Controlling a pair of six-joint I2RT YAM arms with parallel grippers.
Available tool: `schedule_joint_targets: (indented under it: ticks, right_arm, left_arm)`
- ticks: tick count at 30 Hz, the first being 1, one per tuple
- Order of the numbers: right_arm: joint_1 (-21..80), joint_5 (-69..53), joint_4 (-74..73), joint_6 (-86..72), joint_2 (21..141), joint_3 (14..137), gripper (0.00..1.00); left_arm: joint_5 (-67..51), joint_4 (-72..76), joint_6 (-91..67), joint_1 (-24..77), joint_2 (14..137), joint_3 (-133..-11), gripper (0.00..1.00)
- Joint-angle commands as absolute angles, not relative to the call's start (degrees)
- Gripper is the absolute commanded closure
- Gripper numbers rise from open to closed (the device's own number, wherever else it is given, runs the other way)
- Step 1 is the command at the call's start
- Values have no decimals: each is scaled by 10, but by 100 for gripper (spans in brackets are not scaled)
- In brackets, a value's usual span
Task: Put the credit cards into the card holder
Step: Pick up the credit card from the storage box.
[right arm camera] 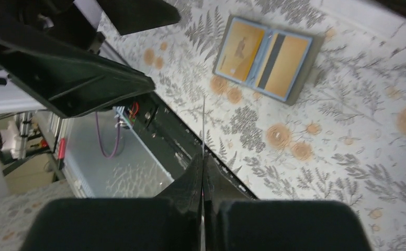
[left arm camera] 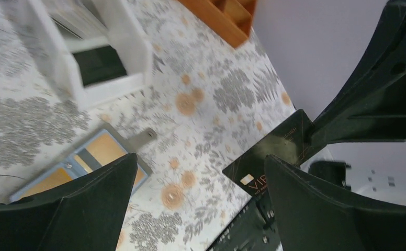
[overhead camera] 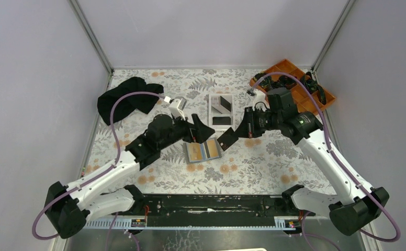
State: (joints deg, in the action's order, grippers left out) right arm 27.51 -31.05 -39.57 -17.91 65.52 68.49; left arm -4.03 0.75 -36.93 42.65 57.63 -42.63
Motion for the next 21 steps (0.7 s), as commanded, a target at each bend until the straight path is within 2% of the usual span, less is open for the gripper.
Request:
schedule_joint_targets:
  ticks: [1,5,11,21]
  right_arm:
    - [280,-415,-375,-205,623,662,100]
    - [280,-443,-355,-225,615,646,100]
    - [279,-480,-325,-247,617,627,100]
    - [279,-524,-272,-278,639,614,100]
  left_arm:
    - [-184,58,-358,421,600,-446,3]
    - [-249,74,-364,420,617,-442,9]
    - [-291,113,-380,419,610,-422,11]
    - [-395,125,-388,415,642,-421,29]
